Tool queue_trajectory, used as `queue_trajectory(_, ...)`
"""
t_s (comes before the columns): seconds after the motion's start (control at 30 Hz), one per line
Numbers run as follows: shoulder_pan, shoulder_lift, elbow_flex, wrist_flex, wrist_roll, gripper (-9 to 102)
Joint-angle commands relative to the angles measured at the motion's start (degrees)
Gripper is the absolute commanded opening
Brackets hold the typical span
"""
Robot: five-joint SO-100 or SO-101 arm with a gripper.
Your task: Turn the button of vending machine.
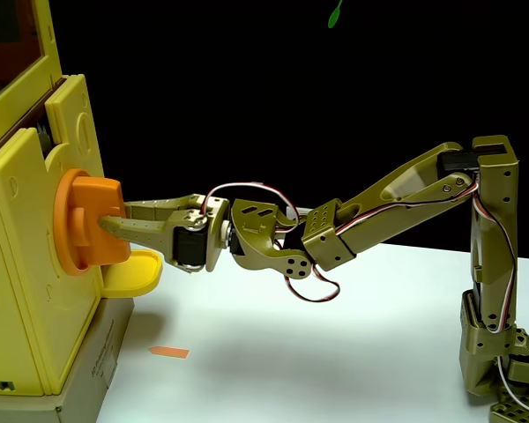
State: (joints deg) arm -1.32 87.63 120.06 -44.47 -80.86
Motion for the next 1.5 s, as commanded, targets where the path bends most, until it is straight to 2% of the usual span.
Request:
queue_trajectory(0.0, -1.4, 0.4, -2.5, -0.6, -0.4, 10)
queue_trajectory(0.13, -1.5, 0.1, -2.3, -0.4, -0.4, 10)
queue_trajectory(0.37, -1.8, -0.1, -2.1, 1.2, -0.9, -1)
queue_trajectory(0.73, -1.2, -0.1, -2.2, 4.3, -1.1, -1)
queue_trajectory(0.83, -1.1, 0.1, -2.2, 4.3, 0.6, -1)
queue_trajectory(0.9, -1.0, 0.4, -2.3, 4.2, 5.8, -1)
queue_trajectory(1.0, -0.4, 1.1, -2.4, 2.6, 20.0, -1)
queue_trajectory(1.07, 0.0, 2.0, -2.5, 0.9, 34.8, -1)
queue_trajectory(1.17, 1.4, 2.8, -2.9, 0.8, 63.9, -1)
queue_trajectory(1.37, 1.5, 3.6, -2.5, 6.1, 127.4, -1)
queue_trajectory(1.47, 1.5, 3.9, -1.9, 7.7, 154.8, 1)
